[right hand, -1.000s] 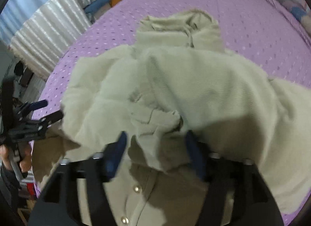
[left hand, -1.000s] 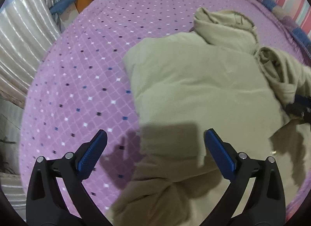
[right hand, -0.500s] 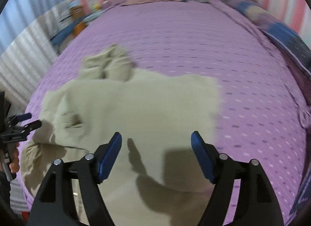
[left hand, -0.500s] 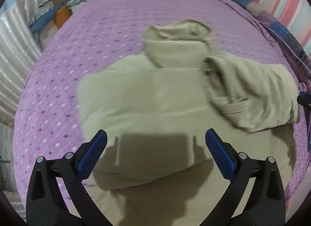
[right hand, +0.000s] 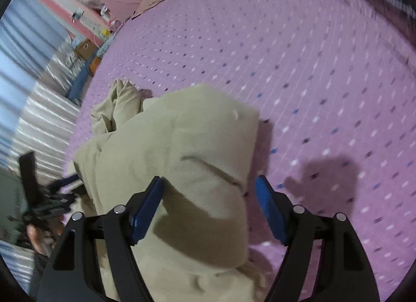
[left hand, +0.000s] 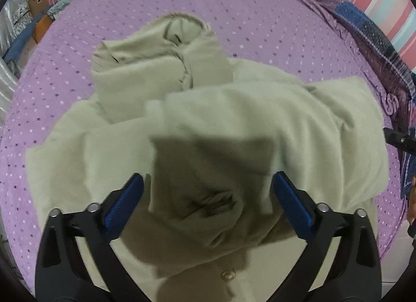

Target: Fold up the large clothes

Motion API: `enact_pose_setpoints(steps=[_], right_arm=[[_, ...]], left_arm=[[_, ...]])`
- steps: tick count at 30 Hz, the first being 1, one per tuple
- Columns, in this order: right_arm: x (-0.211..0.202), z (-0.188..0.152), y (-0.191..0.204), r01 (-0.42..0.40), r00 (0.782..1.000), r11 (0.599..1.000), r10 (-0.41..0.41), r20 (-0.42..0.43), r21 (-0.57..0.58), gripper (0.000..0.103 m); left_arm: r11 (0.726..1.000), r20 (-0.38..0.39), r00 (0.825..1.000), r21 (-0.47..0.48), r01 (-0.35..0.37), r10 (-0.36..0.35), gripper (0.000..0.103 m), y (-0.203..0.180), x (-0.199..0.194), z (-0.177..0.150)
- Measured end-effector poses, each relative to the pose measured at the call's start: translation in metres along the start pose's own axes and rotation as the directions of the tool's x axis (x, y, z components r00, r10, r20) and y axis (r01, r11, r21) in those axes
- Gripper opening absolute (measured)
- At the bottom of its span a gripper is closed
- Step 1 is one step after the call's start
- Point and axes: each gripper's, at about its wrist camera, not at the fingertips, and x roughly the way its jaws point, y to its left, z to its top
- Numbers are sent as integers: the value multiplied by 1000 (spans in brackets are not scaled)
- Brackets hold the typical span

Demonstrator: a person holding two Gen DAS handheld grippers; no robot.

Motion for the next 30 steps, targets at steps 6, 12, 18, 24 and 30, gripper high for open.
enact_pose_setpoints(steps=[6,12,18,24,30], right_arm=[[26,-5,9,-51,999,999,51,-11,14,22],[2,8,42,-24,995,1000,22,100,19,11],[0,11,119,-4,992,993,19,125,-120,11],[55,-12,201,46,998,958,-31,57,-284,11],[112,-42,250,197,980,877,-192,56,-437,11]], left_arm=[[1000,-6,1000,-2,19,-19,32,0,8,-3],[1000,70,997,-14,27,-26,17,15,-40,0],[995,176,982,-79,-59,72,17,67,-104,-21],[974,139,982,-205,-100,130,17,147,-109,-65],[939,72,996,-343,-20,47,21,218,-76,-100]])
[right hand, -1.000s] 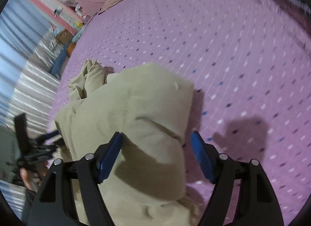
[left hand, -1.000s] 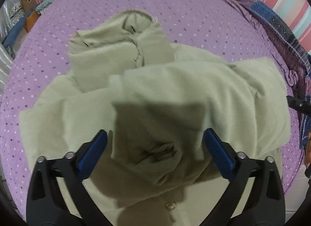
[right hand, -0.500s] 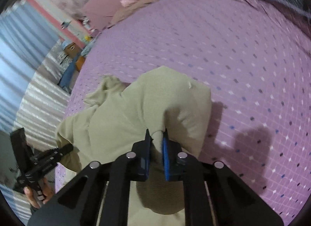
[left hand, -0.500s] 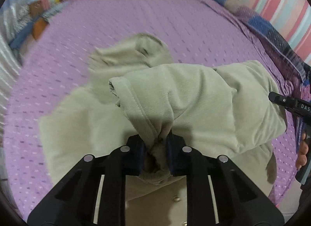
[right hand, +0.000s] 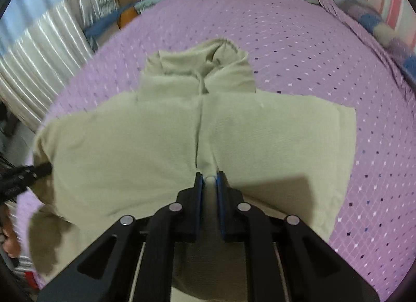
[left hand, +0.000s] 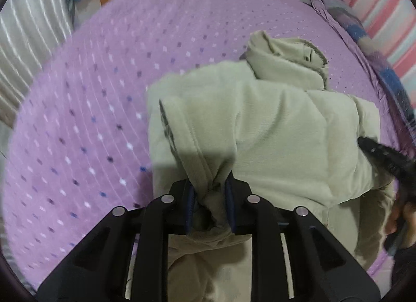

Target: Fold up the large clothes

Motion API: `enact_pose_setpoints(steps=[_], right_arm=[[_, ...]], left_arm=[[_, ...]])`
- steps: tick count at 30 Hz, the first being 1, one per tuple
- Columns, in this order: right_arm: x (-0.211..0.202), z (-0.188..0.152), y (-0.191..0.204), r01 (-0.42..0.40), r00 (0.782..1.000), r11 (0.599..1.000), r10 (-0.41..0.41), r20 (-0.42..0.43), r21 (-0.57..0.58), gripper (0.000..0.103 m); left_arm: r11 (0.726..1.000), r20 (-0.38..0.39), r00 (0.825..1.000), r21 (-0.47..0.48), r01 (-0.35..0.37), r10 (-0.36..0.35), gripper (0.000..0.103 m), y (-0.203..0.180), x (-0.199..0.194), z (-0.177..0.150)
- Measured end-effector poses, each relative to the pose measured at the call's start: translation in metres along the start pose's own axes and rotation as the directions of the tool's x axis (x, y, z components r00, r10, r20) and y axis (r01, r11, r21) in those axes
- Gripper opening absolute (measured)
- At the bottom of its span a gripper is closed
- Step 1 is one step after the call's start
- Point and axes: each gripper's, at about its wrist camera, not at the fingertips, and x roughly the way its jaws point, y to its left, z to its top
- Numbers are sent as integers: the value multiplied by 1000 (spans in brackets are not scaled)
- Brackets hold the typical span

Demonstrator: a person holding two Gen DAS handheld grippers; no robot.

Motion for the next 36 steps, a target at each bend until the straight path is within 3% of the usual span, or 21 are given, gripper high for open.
enact_pose_setpoints(steps=[3,5,6,7,8,9,11,13,14,23,25,27,30,32,36], right_arm=[[-6,-5,-9,-6,1000,1000,6,-2,-10,17],[-25,-4,-22,-63,998,998,63,16,3,17],[-34,-2,-27,-87,996,996,87,32,8,26],[-45,0,-37,-113,992,993,112,54,20,44],[-51,3,-38,-128,990,991,125,72,31,52],[-59,6,-44,-135,987,990,130,94,41,61],[-73,14,-55,-116,985,991,107,136,61,63],[-76,23,-61,-84,985,993,71,158,80,77],[-77,27,-63,-48,983,994,30,179,98,78],[-23,50,-31,27,976,995,-46,215,92,91],[-11,48,-24,67,966,995,-83,244,75,92],[5,41,-23,107,959,993,-119,259,59,92],[27,28,-29,140,955,990,-142,259,29,96],[37,18,-35,130,950,991,-135,281,33,101],[50,6,-46,71,940,996,-85,329,56,101]], left_arm=[[1000,5,1000,15,-17,17,22,-14,2,0],[999,17,999,21,-37,36,39,-12,-11,3],[999,35,998,23,-50,49,45,-13,-18,5],[997,61,996,29,-73,72,64,-10,-27,6],[995,94,991,34,-99,95,82,-6,-40,6],[994,113,989,33,-102,98,86,-4,-48,8],[997,134,988,25,-76,72,88,-6,-61,15],[997,145,987,27,-75,71,88,-14,-65,23],[996,148,986,32,-83,77,91,-21,-63,27],[980,133,979,109,-169,154,92,-70,-6,65],[976,145,973,101,-193,178,92,-66,10,69],[983,143,977,70,-172,161,92,-54,22,69],[989,176,975,35,-146,138,100,-34,35,62],[987,206,968,37,-155,145,100,-28,42,57],[993,239,966,38,-115,103,100,-17,57,47]])
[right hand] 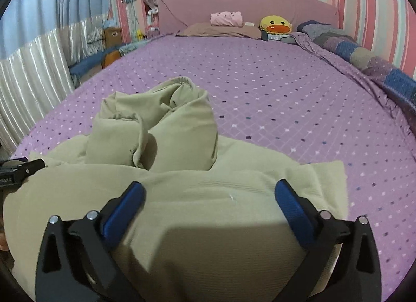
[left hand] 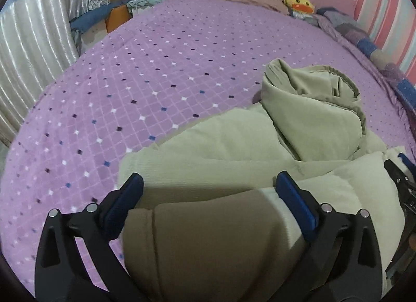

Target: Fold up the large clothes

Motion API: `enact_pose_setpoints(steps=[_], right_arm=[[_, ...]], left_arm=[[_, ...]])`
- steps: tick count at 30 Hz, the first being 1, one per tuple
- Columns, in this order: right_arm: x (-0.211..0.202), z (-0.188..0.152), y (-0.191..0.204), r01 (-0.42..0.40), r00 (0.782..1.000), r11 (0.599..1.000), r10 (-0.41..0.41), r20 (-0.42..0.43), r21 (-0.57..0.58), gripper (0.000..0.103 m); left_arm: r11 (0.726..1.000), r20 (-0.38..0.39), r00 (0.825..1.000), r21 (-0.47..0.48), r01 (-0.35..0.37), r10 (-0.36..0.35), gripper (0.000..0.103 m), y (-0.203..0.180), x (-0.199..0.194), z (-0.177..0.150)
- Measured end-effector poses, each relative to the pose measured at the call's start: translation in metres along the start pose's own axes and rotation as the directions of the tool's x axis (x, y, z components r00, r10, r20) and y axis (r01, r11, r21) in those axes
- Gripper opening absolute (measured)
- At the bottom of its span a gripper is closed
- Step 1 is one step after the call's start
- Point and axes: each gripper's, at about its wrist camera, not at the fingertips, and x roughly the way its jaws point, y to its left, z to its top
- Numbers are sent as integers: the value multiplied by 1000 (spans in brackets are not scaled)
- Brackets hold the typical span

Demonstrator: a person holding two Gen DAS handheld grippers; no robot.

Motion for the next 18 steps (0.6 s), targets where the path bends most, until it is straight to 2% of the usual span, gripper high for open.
enact_pose_setpoints(steps=[3,7,9,11,12,16,18], right_arm=[[5,-5,-2,-12,1000,1000,12,12,2,101],[7,-7,2,2,1000,1000,-2,13,-10,101],[6,-2,4,19,999,1000,-20,-27,-24,101],[1,6,8,30,994,998,-35,-104,-50,101],[-4,10,8,26,993,998,-33,-116,-63,101],[-53,25,12,-3,997,998,-2,-74,-65,101],[-73,26,17,-21,998,998,17,-68,-59,101]], left_arm=[[999,25,999,45,-24,23,100,-5,9,-6],[998,12,999,52,-44,44,100,-8,8,-5],[996,-13,998,54,-67,67,100,-12,0,-1],[994,-12,996,59,-93,94,100,-18,-14,3],[994,-11,996,64,-92,93,100,-21,-22,4],[993,-42,995,75,-92,96,100,-38,-53,8],[998,-39,998,46,-47,49,98,-41,-73,2]])
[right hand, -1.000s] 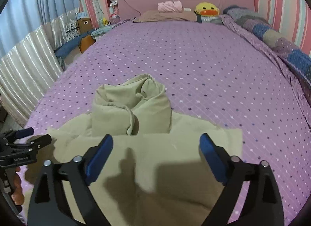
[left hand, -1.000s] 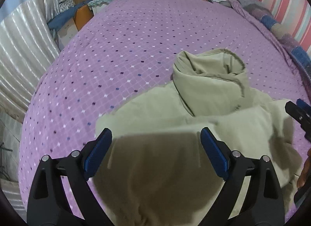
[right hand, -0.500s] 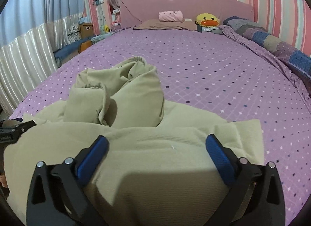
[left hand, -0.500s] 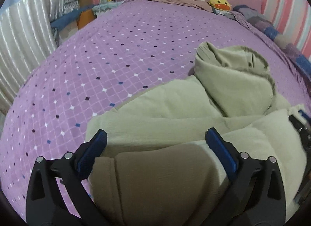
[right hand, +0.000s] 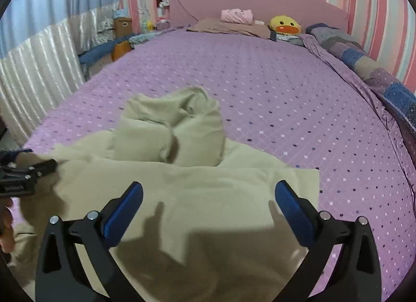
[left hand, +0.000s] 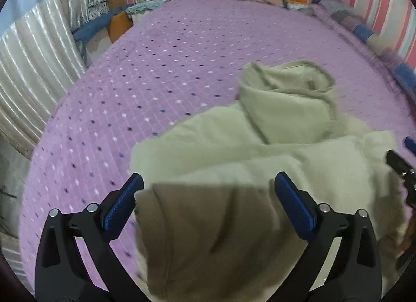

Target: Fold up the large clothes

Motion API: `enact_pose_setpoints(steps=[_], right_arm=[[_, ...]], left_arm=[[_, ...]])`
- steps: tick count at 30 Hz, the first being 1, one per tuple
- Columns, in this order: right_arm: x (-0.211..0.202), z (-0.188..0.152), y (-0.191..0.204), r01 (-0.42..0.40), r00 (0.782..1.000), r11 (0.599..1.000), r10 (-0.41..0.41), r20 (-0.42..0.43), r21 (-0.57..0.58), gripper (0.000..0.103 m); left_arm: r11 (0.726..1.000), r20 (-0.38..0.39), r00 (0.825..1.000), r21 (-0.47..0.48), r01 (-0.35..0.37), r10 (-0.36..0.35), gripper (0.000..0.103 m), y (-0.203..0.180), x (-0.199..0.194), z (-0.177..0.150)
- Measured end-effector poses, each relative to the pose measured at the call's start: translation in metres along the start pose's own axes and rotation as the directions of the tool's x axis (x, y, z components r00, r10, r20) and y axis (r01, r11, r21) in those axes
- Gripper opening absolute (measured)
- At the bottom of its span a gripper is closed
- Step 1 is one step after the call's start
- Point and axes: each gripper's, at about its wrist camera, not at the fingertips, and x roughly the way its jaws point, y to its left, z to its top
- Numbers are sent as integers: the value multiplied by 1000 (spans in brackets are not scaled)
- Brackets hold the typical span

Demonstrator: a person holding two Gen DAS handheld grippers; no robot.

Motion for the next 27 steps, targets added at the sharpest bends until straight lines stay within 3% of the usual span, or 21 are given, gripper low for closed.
enact_pose_setpoints(steps=[2,4,5,8,10,13,16,21,27], right_arm=[[-11,-4,8,-27,999,1000,27,-18,-3,100],[-17,-9,16,-62,998,998,62,-25,-12,75],[-17,-13,23,-81,996,996,80,-46,-20,69],[-13,-23,39,-112,991,993,109,-80,-33,58],[-11,-29,46,-122,988,992,118,-97,-43,41],[-5,-39,53,-148,983,987,140,-123,-56,29],[-1,-37,54,-145,983,988,138,-125,-56,28],[21,-37,53,-155,976,988,148,-158,-29,28],[50,-41,57,-138,972,989,127,-199,-44,28]], left_arm=[[1000,17,1000,-13,6,-6,83,-2,-14,-9],[1000,20,1000,-15,-10,10,66,-3,-22,-20],[1000,23,1000,-21,-14,14,55,-2,-26,-24],[999,53,999,-43,4,-2,40,3,-43,-36],[998,99,995,-66,-1,7,37,8,-60,-40],[993,138,990,-113,41,-25,37,23,-78,-45],[997,134,991,-75,33,-23,36,18,-74,-45],[1000,-15,1000,-16,5,-6,28,6,-9,-41],[1000,-96,995,8,17,-16,28,15,35,-38]])
